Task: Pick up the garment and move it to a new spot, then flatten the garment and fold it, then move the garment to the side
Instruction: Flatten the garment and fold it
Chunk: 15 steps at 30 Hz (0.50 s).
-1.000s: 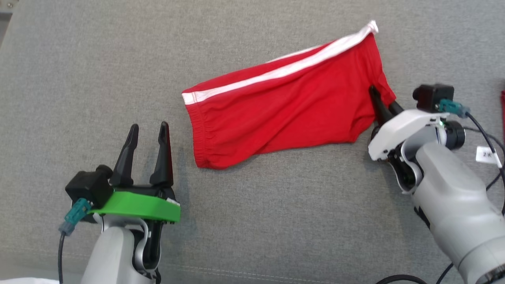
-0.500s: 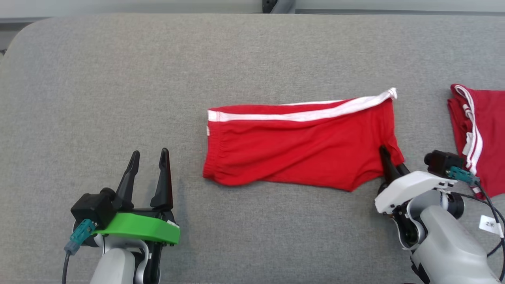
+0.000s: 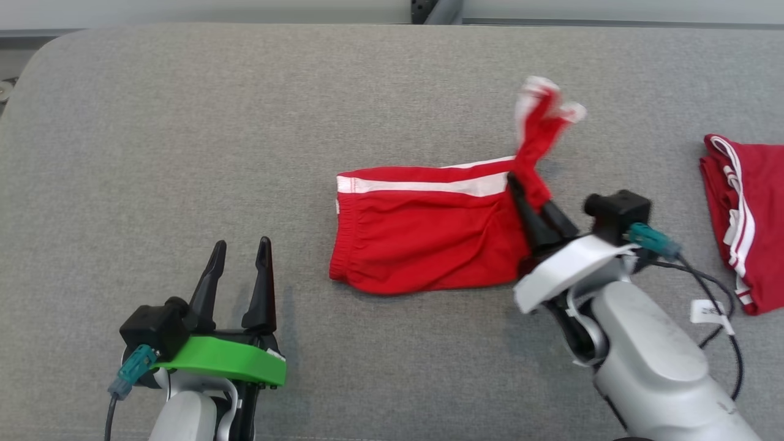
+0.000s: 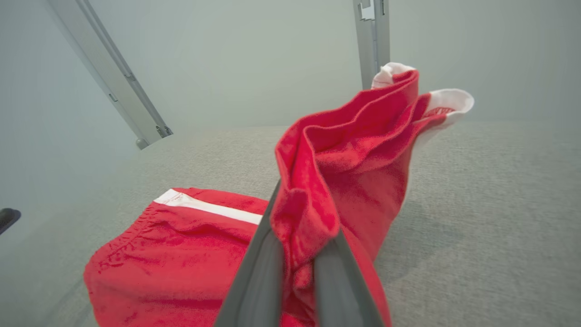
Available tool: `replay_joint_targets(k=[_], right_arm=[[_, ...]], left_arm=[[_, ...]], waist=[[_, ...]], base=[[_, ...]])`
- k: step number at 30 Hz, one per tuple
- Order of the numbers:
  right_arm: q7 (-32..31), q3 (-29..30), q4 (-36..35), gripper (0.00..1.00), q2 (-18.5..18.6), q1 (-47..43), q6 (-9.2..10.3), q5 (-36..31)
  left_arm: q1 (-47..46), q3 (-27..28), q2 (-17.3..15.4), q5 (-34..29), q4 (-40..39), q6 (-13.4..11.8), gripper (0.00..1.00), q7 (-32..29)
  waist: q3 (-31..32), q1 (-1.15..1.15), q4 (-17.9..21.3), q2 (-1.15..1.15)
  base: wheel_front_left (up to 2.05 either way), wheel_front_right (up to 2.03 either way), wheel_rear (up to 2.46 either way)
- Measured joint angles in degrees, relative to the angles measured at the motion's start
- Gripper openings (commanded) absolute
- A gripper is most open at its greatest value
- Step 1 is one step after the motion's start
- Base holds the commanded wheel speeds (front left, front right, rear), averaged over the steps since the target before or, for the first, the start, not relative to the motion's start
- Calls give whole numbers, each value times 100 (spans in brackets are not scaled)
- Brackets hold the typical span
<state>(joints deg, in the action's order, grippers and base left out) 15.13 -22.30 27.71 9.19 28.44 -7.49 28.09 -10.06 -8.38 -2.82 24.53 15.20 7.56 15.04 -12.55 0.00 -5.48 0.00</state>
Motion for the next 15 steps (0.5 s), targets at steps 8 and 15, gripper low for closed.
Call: replay_joint_targets(k=[8, 15], right_arm=[[0, -1495, 260, 0, -269, 506, 0, 207], [-1, -2034, 964, 0, -493, 691, 0, 394]], left_arm=[[-11, -114, 0, 136, 3, 0, 100, 1], [1, -96, -2, 165, 22, 0, 100, 0]], waist=[[-18, 0, -379, 0], [-5, 0, -701, 0]], base=[[0, 0, 0], [0, 0, 0]])
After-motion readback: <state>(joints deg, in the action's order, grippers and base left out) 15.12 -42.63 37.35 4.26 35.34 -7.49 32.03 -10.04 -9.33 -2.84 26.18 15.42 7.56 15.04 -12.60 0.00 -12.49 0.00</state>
